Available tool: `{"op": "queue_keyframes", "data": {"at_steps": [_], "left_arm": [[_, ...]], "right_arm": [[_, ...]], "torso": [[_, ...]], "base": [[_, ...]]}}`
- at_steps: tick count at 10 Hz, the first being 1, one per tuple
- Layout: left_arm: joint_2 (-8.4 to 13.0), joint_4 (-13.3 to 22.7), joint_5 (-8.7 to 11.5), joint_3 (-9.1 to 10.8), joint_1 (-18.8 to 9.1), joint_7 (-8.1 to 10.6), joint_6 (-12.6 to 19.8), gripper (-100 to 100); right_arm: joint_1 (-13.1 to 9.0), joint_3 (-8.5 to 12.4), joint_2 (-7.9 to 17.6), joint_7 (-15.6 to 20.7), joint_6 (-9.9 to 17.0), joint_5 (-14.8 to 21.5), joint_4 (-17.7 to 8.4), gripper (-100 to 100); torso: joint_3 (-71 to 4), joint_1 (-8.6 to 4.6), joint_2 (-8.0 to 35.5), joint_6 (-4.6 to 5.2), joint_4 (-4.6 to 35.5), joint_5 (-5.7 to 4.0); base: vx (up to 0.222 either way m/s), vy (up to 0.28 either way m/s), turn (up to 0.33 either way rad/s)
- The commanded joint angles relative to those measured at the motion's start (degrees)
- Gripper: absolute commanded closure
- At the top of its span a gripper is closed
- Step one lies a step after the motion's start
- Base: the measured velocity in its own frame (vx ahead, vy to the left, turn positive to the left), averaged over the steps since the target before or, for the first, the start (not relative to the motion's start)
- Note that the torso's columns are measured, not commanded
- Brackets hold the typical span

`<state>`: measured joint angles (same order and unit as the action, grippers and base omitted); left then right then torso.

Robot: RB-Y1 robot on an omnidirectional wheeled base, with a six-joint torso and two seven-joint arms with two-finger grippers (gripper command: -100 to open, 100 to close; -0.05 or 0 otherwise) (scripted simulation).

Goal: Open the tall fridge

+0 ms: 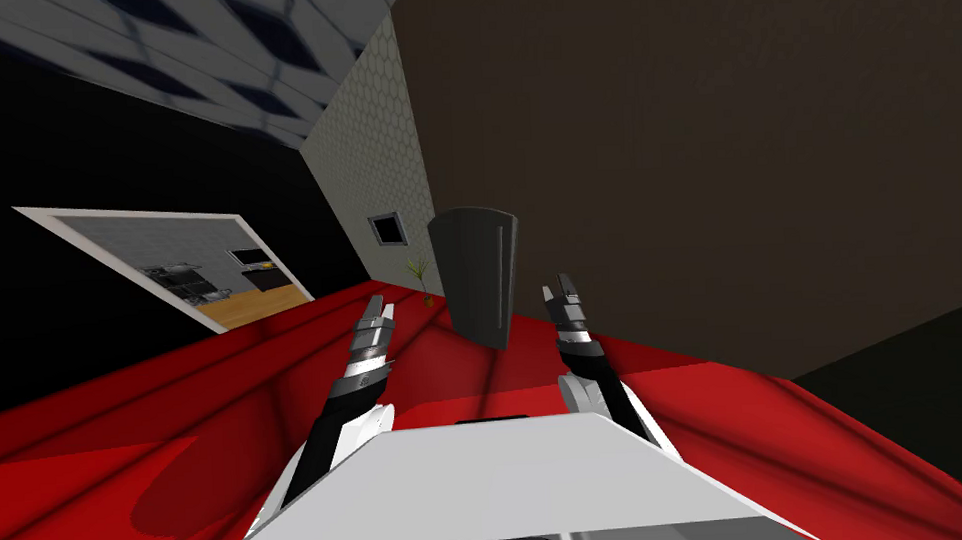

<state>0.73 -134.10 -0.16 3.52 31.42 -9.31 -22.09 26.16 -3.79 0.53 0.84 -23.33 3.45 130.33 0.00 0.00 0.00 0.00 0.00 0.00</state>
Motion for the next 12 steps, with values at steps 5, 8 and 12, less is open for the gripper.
{"op": "queue_keyframes", "data": {"at_steps": [5,8,12], "left_arm": [[0.0,-0.01,0.0,0.0,0.0,0.0,0.0,0],[0.0,-0.02,0.0,0.0,0.0,0.0,-0.01,0],[0.0,0.01,0.0,0.0,0.01,0.0,0.0,0]], "right_arm": [[0.0,0.0,0.0,0.0,0.0,0.0,0.01,0],[0.0,0.0,0.0,0.0,-0.01,0.0,0.02,0],[-0.03,0.57,4.09,1.16,0.61,1.34,-0.4,-100]], "torso": [[-36.92,0.0,18.45,0.0,18.46,0.0],[-62.27,0.0,31.16,0.0,31.14,0.0],[-84.3,0.07,42.0,0.0,42.03,0.02]], "base": [[0.0,0.0,0.0],[0.0,0.0,0.0],[0.026,0.02,-0.017]]}}
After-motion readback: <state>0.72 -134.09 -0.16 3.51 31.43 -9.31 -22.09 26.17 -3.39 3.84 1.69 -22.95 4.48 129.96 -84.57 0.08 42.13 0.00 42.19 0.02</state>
